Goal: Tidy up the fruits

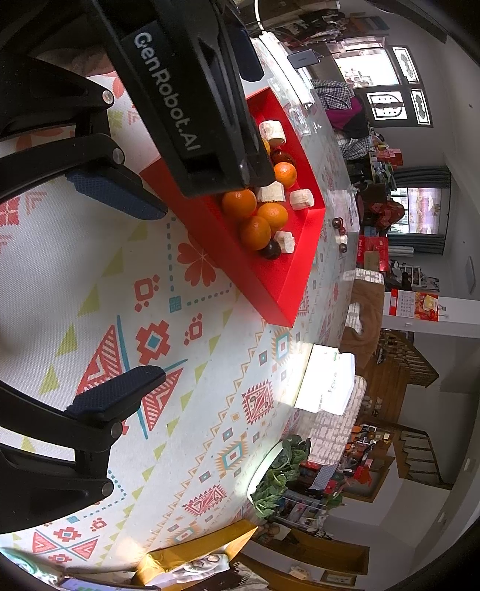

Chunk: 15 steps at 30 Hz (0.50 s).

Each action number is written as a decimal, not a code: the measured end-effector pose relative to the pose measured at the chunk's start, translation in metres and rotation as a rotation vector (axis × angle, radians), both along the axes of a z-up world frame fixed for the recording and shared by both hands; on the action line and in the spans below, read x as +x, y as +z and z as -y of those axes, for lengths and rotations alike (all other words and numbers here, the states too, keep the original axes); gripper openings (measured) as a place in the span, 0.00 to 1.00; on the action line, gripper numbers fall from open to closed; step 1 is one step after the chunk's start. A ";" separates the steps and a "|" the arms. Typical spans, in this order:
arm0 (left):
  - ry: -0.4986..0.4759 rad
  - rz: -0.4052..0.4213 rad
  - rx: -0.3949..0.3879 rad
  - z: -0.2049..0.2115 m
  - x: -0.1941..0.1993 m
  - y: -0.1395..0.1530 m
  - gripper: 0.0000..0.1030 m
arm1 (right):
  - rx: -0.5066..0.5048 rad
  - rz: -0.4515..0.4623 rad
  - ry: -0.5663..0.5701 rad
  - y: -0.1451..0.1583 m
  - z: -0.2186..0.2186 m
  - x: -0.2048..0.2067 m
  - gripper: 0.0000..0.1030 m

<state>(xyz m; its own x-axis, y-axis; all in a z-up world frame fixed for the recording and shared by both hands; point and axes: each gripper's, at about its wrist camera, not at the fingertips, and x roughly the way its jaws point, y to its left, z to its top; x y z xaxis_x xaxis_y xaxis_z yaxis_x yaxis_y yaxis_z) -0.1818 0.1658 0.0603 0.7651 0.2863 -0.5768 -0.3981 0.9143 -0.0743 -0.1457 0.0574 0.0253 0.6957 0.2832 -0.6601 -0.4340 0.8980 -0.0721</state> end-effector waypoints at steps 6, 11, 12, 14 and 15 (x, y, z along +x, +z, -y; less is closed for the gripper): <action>-0.001 -0.005 0.003 -0.001 0.000 -0.002 1.00 | -0.010 0.003 0.009 0.000 -0.003 0.000 0.83; -0.005 0.015 0.026 -0.005 -0.004 0.009 1.00 | -0.013 0.026 0.030 0.007 -0.008 -0.004 0.83; -0.007 0.021 0.026 -0.005 -0.006 0.012 1.00 | -0.011 0.035 0.032 0.009 -0.009 -0.005 0.83; -0.017 0.033 0.023 -0.004 -0.010 0.019 1.00 | -0.005 0.050 0.032 0.013 -0.008 -0.007 0.83; -0.022 0.038 0.017 -0.003 -0.012 0.023 1.00 | 0.002 0.058 0.027 0.016 -0.006 -0.008 0.83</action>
